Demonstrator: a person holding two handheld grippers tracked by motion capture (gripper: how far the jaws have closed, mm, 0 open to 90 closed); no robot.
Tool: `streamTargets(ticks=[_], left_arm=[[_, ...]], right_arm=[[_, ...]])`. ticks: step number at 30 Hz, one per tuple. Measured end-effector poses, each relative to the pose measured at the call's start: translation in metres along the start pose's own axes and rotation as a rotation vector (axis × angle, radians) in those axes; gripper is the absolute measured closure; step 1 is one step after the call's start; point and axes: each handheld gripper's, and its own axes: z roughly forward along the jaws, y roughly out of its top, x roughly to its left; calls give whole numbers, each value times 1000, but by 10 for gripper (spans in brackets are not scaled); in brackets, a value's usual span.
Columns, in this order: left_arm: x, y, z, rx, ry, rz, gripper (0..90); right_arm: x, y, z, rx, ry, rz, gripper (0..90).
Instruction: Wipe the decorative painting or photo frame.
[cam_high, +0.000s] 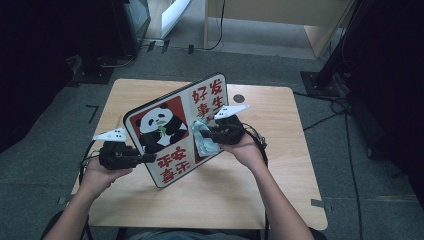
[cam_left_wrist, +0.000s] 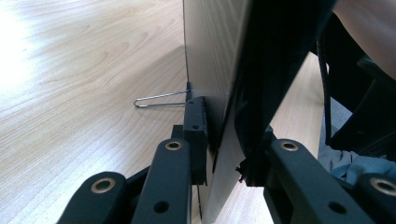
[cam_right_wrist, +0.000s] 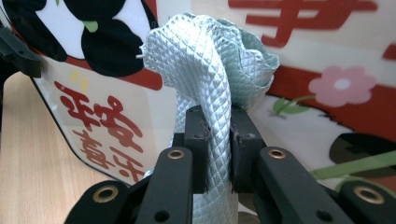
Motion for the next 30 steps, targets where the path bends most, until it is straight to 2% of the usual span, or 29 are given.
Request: streamTargets(ticks=[9, 12, 23, 30], left_arm=[[-1, 0, 0, -1, 1, 0, 768], [-1, 0, 0, 0, -4, -2, 766], [2, 1, 0, 4, -11, 1, 765], [2, 2, 0, 8, -13, 0, 764]], right_arm=[[0, -13, 6, 16, 13, 26, 806], [0, -21, 9, 10, 24, 52, 806], [0, -39, 17, 44, 17, 62, 806], [-1, -51, 22, 47, 24, 81, 805]])
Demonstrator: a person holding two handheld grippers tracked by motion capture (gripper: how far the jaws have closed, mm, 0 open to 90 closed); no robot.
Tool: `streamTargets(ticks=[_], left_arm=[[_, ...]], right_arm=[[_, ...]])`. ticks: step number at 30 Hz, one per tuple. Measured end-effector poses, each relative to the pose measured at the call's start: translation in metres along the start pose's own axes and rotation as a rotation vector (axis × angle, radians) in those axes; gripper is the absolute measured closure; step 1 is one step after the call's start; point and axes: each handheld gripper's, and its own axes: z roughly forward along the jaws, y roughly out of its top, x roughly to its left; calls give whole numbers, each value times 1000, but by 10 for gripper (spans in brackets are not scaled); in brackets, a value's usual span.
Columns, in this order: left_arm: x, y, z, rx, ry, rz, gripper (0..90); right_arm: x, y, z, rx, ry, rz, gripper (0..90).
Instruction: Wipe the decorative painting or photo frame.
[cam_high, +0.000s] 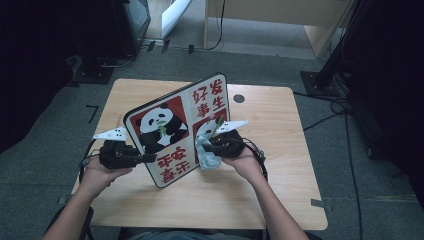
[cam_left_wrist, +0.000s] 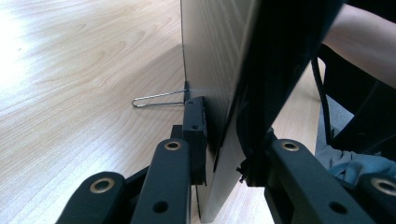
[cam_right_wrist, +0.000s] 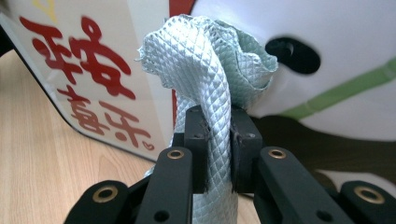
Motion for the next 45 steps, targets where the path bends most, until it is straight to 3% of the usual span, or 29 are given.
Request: streamTargets(ticks=[15, 27, 35, 42, 45], left_arm=[[2, 0, 0, 3, -17, -8, 760], [3, 1, 0, 3, -22, -10, 759], [4, 0, 1, -7, -22, -22, 762], [4, 0, 1, -11, -18, -29, 763], [3, 0, 1, -12, -12, -35, 764]], right_arm=[[-1, -21, 10, 12, 9, 30, 805], [-3, -37, 22, 86, 20, 45, 805], [-4, -30, 18, 127, 35, 60, 809], [-2, -12, 0, 63, 31, 59, 810], [2, 4, -11, 37, 27, 59, 810]])
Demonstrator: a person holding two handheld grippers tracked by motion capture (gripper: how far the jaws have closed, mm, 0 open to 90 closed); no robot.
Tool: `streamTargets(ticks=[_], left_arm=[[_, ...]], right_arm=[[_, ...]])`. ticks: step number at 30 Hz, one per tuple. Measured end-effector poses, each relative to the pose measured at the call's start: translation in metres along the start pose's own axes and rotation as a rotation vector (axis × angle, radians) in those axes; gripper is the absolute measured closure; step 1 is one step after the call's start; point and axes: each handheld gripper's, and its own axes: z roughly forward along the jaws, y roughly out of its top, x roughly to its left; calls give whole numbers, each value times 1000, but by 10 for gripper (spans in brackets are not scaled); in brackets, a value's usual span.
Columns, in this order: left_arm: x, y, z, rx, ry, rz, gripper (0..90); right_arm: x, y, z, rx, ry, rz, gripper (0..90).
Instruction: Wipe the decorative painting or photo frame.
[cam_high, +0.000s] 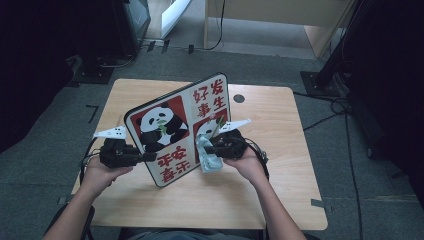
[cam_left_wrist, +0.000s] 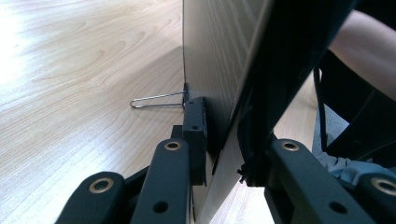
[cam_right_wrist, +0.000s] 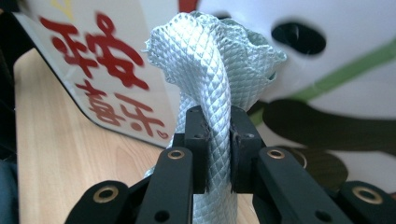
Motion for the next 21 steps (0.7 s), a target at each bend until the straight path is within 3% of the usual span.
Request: streamTargets(ticks=[10, 21], left_arm=[[-2, -1, 0, -5, 12, 1, 767], [-3, -3, 0, -14, 23, -2, 771]], right_arm=[[10, 30, -14, -33, 4, -35, 811], [34, 81, -43, -127, 19, -131, 809]])
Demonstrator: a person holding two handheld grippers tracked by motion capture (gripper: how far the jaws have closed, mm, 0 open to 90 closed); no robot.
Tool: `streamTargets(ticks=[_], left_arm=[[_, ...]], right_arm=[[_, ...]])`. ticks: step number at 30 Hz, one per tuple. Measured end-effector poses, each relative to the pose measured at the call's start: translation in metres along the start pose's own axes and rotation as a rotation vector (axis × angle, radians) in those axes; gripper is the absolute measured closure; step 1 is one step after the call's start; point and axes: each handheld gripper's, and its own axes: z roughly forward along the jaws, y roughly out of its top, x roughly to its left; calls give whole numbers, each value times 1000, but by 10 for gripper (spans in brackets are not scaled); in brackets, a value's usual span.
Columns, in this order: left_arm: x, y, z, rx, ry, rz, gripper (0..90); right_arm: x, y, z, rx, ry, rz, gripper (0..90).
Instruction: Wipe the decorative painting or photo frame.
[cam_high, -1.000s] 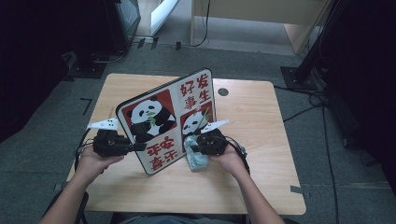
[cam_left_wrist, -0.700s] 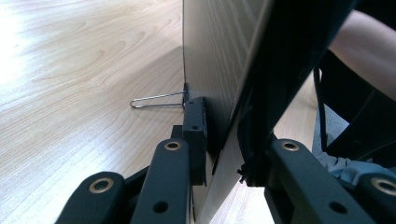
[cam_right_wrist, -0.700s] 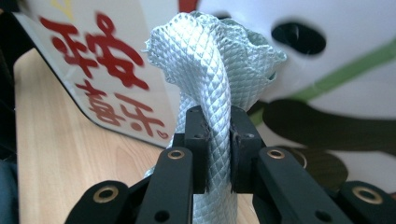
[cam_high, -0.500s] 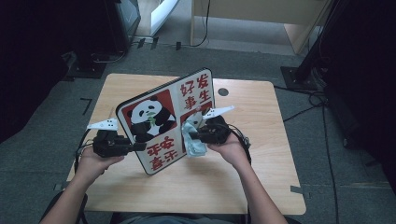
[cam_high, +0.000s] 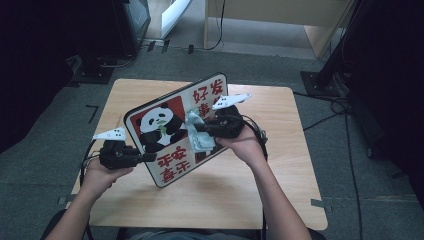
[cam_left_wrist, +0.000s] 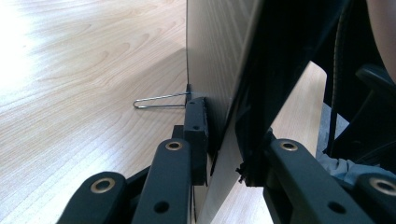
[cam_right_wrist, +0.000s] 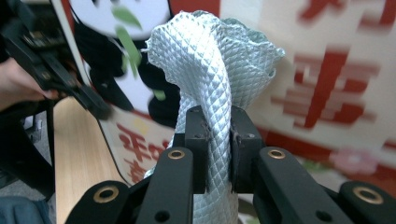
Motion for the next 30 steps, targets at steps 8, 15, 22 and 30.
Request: streamTargets(ticks=[8, 15, 22, 30], left_arm=[[0, 1, 0, 0, 3, 2, 774], [0, 1, 0, 3, 8, 5, 779], [-2, 0, 0, 4, 18, 7, 781], [-2, 0, 0, 0, 17, 6, 781]], right_arm=[[3, 22, -8, -46, 1, -31, 809], [-1, 33, -12, -85, -3, -46, 808], [-6, 35, -6, -78, 1, -40, 808], [-6, 38, -2, -97, 2, -47, 808]])
